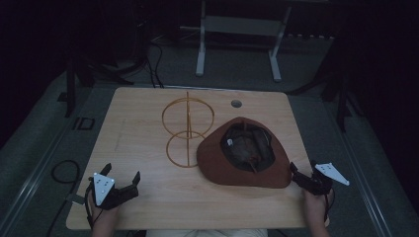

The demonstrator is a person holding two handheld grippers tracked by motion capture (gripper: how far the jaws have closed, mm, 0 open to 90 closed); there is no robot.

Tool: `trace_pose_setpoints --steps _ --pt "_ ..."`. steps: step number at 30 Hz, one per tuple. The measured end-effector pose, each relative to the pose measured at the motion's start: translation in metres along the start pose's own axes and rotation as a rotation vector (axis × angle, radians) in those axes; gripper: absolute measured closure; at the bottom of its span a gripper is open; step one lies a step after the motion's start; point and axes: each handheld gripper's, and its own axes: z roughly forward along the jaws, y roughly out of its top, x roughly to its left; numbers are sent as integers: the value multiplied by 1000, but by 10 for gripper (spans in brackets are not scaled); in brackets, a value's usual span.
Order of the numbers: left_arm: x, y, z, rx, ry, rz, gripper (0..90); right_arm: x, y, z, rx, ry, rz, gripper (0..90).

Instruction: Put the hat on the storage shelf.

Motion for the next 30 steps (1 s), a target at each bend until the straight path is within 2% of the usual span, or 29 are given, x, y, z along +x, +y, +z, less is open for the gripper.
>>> trace_pose_setpoints --steps 4,6,8,12,14,15,16,18,23,25,27,30 --pt "0 0 -1 -10 11 -5 13 -2 0 0 1 -16 24 151" --pt "1 -1 -1 -4 13 -16 13 -1 0 0 15 -19 25 151" --pt "0 -1 -1 2 22 -6 13 -1 0 1 26 -18 20 151" --pt "-2 0 -2 -5 7 0 13 -1 1 2 48 -10 27 150" --pt "-2 0 -3 -18 -11 -17 13 -2 2 3 69 22 58 150" --pt "-1 0 -4 -26 -39 -33 13 -2 3 3 73 37 61 150" --pt "-1 1 -4 -29 -47 -39 13 -3 5 2 70 53 56 150" --pt "-2 1 -4 -30 -51 -40 14 -1 10 0 54 85 58 150" --pt "-4 2 -4 -15 -62 -46 14 9 29 -2 86 115 25 150" --pt "-6 2 -3 10 -55 -29 14 14 37 -1 95 131 -1 142" --pt "-8 3 -4 8 -54 -20 14 18 44 1 104 143 -18 139" --pt "-9 3 -5 14 -45 -15 13 23 54 5 119 166 -18 139"
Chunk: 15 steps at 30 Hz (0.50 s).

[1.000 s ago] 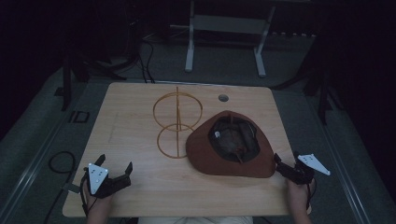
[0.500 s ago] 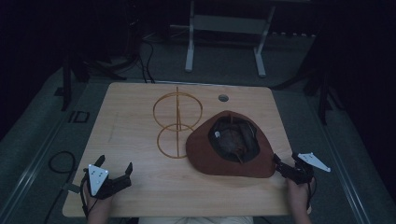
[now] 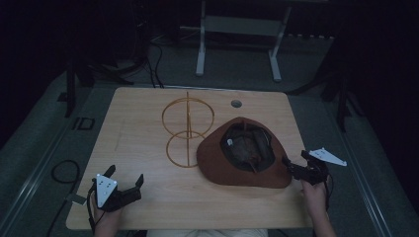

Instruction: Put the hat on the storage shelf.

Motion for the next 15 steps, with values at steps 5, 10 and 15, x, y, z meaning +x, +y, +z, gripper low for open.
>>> trace_pose_setpoints --steps 5,10,15 --pt "-1 1 0 2 -24 -23 14 7 18 10 15 28 -5 139" --pt "-6 3 -2 -25 -32 -15 13 13 31 27 45 59 -26 139" --pt "-8 4 -3 -21 -63 -18 13 17 45 42 71 96 -33 139"
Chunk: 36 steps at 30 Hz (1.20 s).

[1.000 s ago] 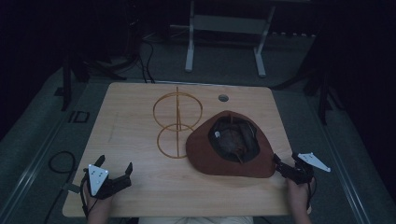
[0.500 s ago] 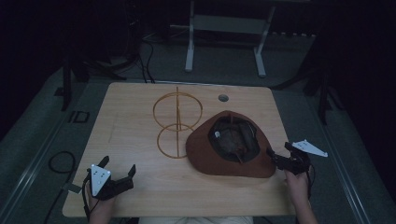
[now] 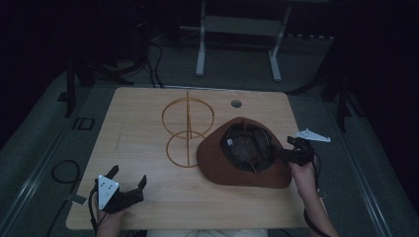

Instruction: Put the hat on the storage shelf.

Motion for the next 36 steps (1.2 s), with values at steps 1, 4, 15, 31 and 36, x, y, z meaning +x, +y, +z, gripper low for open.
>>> trace_pose_setpoints --steps 1,4,15,31,36 --pt "0 0 0 1 -8 -9 14 1 2 3 6 4 -13 139" --pt "-2 0 0 10 -10 -12 14 4 10 12 25 10 -20 137" --pt "-4 2 -1 25 -32 -20 14 14 33 44 101 -30 -88 175" --pt "-5 1 1 35 -38 -16 14 4 31 85 214 -93 -112 322" --pt "-5 1 1 37 -37 -16 14 6 25 98 278 -120 -120 311"
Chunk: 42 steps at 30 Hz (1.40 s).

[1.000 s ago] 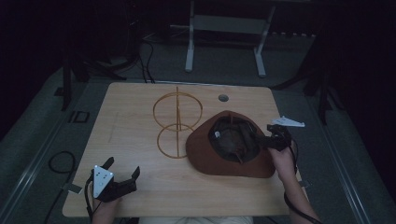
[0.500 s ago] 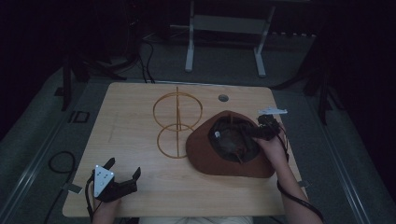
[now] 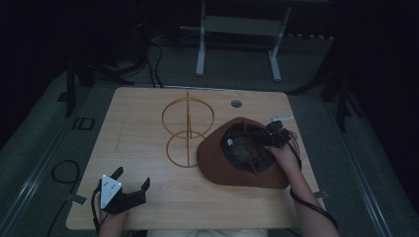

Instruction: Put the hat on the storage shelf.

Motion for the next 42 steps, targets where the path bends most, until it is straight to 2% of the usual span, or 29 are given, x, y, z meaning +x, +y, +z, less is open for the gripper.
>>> trace_pose_setpoints --steps 2,6,9,12,15,16,20,22,26,31,32,35,38,40,42 --pt "0 0 0 -1 -2 -2 14 2 -1 4 18 -18 -12 319" --pt "0 0 0 5 -2 1 14 9 -5 12 68 -28 -46 419" --pt "0 0 0 5 0 -3 14 14 -8 15 74 -79 -109 495" --pt "1 0 0 8 7 -7 14 18 -8 16 80 -132 -113 587" --pt "1 0 0 7 10 -11 15 17 -8 14 66 -175 -90 788" --pt "2 0 0 6 11 -13 15 17 -8 11 54 -186 -83 818" --pt "2 0 -1 0 15 -11 22 15 -6 3 12 -170 -54 831" --pt "2 0 0 0 17 -9 22 14 -5 -7 -33 -161 -30 834" --pt "1 0 0 3 28 -1 22 12 -3 -18 -76 -138 4 836" --pt "0 0 -1 8 22 -6 22 11 -3 -29 -120 -127 31 839" --pt "0 0 -1 7 19 -5 22 11 -3 -36 -141 -123 38 838" --pt "-3 0 0 10 41 27 22 10 -3 -43 -161 -122 47 839" --pt "-6 3 -2 16 22 32 22 8 -2 -60 -207 -120 58 839" --pt "-8 4 -2 16 17 30 22 8 -1 -65 -220 -120 68 839" --pt "-11 6 -3 16 26 51 22 7 -1 -80 -255 -133 74 839"
